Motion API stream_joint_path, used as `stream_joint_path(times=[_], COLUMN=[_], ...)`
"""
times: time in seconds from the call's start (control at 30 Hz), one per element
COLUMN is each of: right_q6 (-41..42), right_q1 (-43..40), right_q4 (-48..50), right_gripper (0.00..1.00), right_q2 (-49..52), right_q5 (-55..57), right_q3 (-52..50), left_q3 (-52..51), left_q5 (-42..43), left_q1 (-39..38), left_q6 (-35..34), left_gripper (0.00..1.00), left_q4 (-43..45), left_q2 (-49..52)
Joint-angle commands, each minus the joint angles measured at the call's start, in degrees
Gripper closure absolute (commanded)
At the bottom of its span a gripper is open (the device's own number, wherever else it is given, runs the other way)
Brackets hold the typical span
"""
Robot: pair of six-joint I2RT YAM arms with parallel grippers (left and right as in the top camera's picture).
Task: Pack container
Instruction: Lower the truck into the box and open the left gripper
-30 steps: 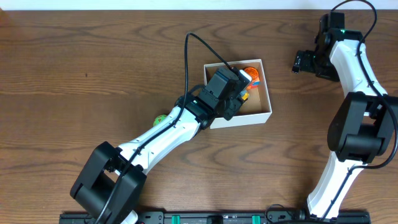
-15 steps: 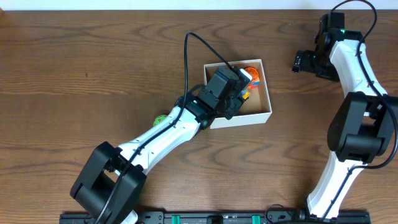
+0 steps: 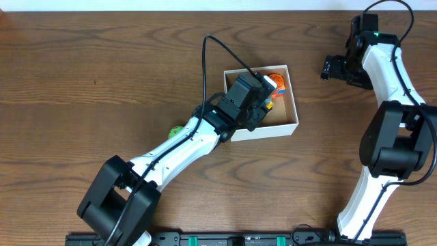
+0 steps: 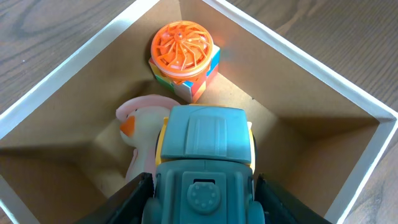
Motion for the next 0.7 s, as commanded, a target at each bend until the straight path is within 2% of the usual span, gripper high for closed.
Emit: stream_joint_path(times=[0.0, 0.13, 0.17, 0.57, 0.67], right_q6=[0.6, 0.6, 0.7, 0.7, 0.6], right_q1=[0.4, 0.4, 0.4, 0.4, 0.4], right_q4=[0.0, 0.0, 0.0, 0.0, 0.0], right_gripper=[0.01, 0.01, 0.01, 0.01, 0.01], right_q2=[-1.3, -1.3, -1.3, -1.3, -1.3], right_q5=[0.2, 0.2, 0.2, 0.2, 0.2], right_q3=[-0.3, -0.3, -0.3, -0.3, -0.3], left_q3=[1.2, 1.2, 1.2, 1.2, 1.2], left_q5=[0.3, 0.3, 0.3, 0.3, -2.2], left_q1=[-0.1, -0.1, -0.1, -0.1, -0.1], left_q6=[-0.3, -0.3, -0.3, -0.2, -0.2], left_gripper=[0.47, 0.47, 0.02, 0.02, 0.02], left_q4=[0.5, 0.5, 0.5, 0.8, 2.6], left_q2=[-0.1, -0.2, -0.2, -0.2, -0.2])
